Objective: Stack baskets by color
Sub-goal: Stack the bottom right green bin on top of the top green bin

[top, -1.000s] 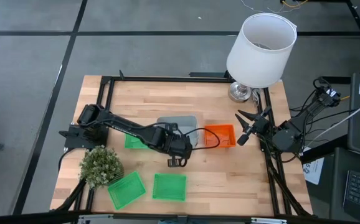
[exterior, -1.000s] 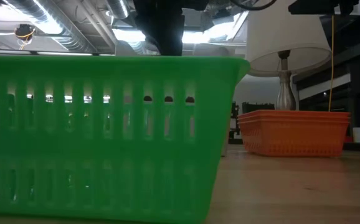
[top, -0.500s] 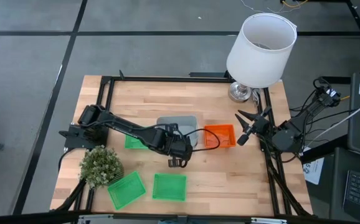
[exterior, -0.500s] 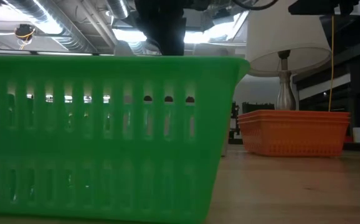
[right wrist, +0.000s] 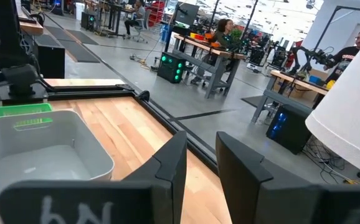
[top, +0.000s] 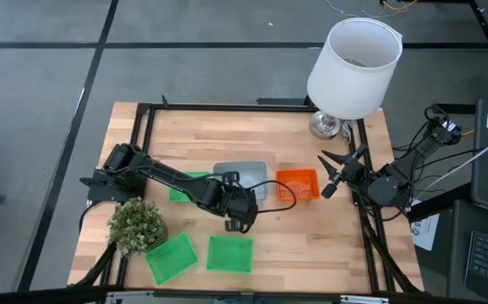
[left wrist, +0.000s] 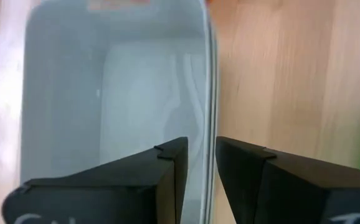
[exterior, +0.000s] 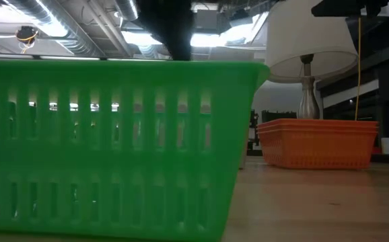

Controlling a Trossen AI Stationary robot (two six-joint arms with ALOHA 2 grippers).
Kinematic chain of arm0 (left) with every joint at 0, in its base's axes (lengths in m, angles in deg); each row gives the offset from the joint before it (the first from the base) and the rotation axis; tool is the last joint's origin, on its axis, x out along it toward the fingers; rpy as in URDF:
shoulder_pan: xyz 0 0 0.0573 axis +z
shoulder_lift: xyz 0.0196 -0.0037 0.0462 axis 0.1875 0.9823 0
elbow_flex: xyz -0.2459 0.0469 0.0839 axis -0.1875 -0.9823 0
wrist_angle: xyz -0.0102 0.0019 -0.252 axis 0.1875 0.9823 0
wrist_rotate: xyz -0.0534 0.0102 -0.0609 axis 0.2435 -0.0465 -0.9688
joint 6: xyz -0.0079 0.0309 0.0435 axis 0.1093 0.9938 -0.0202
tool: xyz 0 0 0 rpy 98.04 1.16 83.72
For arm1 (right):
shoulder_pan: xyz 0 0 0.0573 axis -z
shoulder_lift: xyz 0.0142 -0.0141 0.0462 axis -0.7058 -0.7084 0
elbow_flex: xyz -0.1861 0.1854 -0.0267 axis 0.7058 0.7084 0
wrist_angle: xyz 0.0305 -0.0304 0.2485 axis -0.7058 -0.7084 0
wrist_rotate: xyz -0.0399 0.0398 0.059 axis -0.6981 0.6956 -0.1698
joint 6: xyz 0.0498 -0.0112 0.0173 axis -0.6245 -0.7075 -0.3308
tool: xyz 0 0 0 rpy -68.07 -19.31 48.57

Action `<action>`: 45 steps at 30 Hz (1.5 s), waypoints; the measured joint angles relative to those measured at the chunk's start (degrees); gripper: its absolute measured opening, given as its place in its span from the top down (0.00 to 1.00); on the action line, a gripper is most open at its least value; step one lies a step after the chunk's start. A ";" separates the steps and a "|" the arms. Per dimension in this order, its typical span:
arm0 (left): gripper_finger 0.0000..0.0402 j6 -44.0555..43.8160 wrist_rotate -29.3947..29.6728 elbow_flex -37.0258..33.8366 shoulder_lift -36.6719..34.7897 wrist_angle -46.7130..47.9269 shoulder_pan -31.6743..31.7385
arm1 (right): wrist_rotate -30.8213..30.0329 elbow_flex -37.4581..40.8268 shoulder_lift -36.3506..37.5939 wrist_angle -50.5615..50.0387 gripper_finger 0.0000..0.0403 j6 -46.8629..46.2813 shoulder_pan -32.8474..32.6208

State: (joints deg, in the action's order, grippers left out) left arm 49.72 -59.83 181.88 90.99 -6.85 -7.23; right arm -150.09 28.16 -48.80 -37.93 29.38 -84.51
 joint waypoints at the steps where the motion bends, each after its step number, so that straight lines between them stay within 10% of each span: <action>1: 0.81 -1.47 -0.10 -0.02 -0.38 2.52 -0.23 | 0.00 0.00 0.00 0.00 0.78 -0.01 -0.01; 10: 0.81 -15.32 -4.35 0.04 -6.17 11.47 -4.56 | -0.04 0.00 0.04 0.05 0.78 -0.03 0.00; 45: 0.80 4.17 -33.93 -0.51 7.47 -8.17 -2.27 | 1.78 0.02 0.02 -0.42 0.78 -1.26 -0.02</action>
State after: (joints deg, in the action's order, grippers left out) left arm 53.89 -93.76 181.38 98.46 -15.02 -9.50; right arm -148.31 28.18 -48.78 -38.35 28.12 -84.53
